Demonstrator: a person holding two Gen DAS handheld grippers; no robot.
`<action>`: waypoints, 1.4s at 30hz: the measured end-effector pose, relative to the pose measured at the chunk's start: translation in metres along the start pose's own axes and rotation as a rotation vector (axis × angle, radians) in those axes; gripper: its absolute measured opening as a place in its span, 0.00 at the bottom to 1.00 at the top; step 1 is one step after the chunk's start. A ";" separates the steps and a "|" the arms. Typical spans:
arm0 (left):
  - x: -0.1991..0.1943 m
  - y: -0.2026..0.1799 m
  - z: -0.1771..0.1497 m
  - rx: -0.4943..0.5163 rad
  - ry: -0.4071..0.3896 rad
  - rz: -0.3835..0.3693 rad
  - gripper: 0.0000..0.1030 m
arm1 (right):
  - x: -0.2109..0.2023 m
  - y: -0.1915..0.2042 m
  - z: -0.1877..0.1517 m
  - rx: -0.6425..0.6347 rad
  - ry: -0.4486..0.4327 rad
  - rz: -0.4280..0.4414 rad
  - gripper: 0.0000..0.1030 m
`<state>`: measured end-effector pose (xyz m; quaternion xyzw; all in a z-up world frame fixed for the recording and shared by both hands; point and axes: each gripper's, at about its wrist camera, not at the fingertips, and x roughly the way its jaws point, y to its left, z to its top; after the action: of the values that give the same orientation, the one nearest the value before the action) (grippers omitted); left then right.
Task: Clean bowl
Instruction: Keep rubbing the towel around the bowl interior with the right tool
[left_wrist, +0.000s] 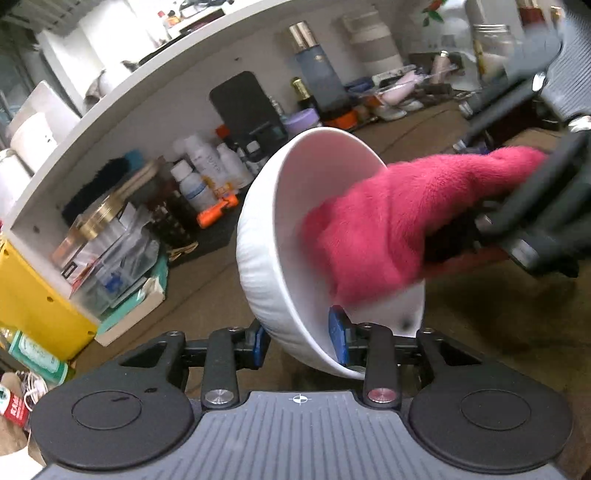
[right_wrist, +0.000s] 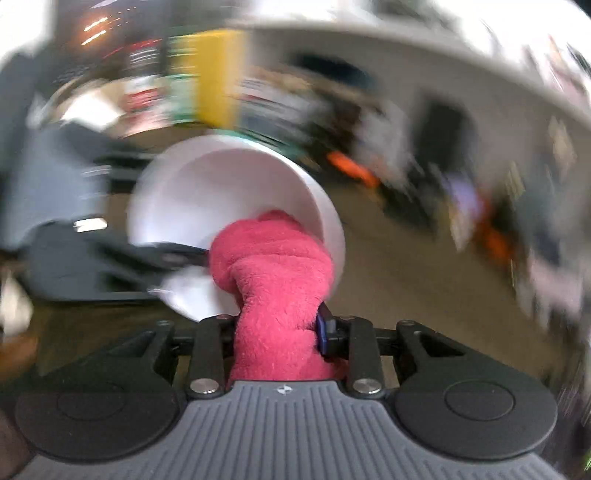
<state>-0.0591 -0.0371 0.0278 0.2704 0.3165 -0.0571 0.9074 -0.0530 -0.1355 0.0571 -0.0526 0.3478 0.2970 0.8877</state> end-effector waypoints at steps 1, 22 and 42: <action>0.002 -0.002 -0.001 -0.037 -0.010 0.012 0.48 | 0.003 -0.010 -0.002 0.070 -0.003 0.036 0.32; 0.012 -0.002 -0.005 -0.239 -0.040 -0.001 0.38 | 0.006 -0.033 0.002 0.269 0.011 0.120 0.32; 0.021 0.020 0.006 -0.123 0.033 -0.126 0.48 | -0.009 -0.006 0.009 -0.052 -0.157 -0.071 0.29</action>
<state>-0.0335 -0.0221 0.0277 0.1947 0.3505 -0.0901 0.9117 -0.0491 -0.1423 0.0686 -0.0644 0.2674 0.2776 0.9205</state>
